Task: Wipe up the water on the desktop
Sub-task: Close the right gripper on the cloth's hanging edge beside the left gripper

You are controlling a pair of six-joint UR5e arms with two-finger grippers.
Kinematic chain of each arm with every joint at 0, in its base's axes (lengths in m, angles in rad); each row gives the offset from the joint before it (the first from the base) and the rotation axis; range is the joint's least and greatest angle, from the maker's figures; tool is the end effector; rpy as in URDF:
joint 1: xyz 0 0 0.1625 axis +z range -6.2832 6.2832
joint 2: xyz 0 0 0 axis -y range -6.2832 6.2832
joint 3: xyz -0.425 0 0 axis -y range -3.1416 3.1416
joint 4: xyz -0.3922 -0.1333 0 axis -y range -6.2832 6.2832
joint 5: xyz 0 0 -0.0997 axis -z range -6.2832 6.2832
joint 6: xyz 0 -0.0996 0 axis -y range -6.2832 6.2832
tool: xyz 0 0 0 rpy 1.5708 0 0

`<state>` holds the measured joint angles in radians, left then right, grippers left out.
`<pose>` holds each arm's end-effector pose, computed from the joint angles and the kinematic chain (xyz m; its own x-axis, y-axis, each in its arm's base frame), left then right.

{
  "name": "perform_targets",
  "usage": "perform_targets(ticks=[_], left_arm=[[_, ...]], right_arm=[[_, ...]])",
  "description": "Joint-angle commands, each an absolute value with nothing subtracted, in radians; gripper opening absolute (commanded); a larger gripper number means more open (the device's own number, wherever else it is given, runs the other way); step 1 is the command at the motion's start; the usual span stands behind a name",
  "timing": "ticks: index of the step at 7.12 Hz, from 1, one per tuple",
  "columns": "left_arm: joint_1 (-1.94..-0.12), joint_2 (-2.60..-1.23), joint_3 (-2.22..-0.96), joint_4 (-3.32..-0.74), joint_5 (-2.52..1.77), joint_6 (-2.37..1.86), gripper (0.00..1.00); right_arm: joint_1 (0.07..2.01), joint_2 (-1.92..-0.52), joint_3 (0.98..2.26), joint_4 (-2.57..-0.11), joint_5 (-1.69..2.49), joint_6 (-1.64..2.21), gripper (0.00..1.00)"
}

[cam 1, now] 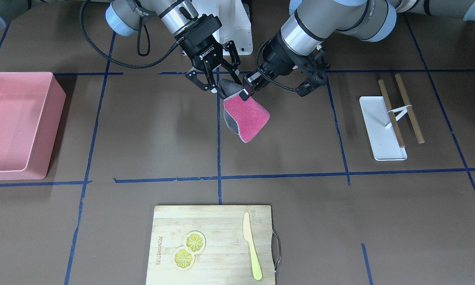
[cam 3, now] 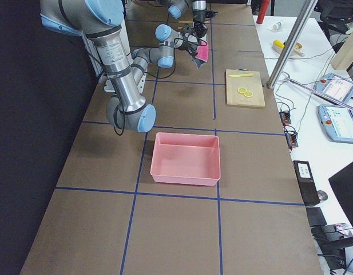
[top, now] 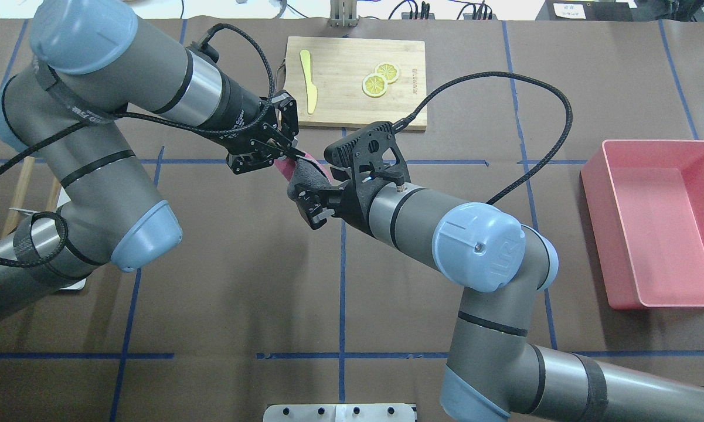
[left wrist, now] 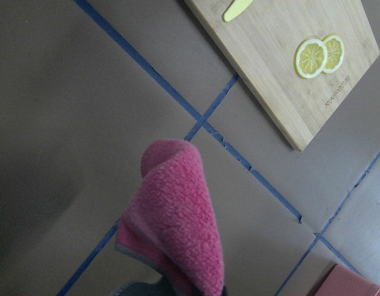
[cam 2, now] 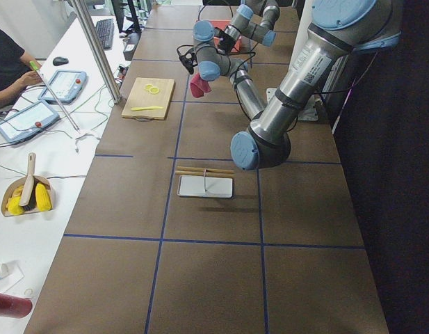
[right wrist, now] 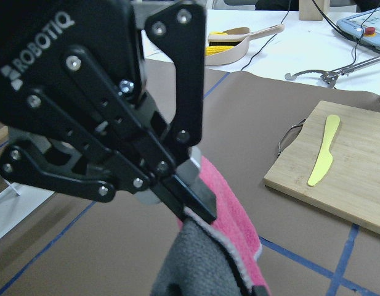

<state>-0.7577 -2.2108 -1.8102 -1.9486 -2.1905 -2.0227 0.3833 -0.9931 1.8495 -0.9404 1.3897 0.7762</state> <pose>0.3925 -0.4752 0.1314 0.1325 -0.6147 -0.7775 0.2401 0.7810 -0.5766 -0.4953 -0.3628 0.1311 0.4358 -0.5811 0.6873 -0.3188 0.6145 0.7217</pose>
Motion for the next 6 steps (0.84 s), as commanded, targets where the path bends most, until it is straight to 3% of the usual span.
perform_targets(ticks=[1, 2, 3, 4, 6], left_arm=[[-0.758, -2.21, -1.81, -1.948, -2.191, -2.017, 0.03], [-0.756, -2.212, -1.81, -1.95, -2.191, -2.014, 0.05], [-0.758, -2.21, -1.813, -1.95, -2.191, -2.01, 0.15], [-0.756, -2.21, -1.812, -1.95, -2.191, -2.006, 0.99], [-0.761, -2.21, -1.815, -1.945, -2.189, -2.006, 1.0]], right_arm=[[0.383, -0.991, 1.851, -0.94, 1.39, 0.778, 0.0], [0.383, -0.991, 1.852, -0.94, 1.39, 0.778, 0.0], [0.383, -0.991, 1.855, -0.94, 1.39, 0.778, 0.0], [0.383, -0.992, 1.859, -0.94, 1.39, 0.778, 0.0], [0.383, -0.997, 1.873, -0.945, 1.396, 0.776, 0.0]])
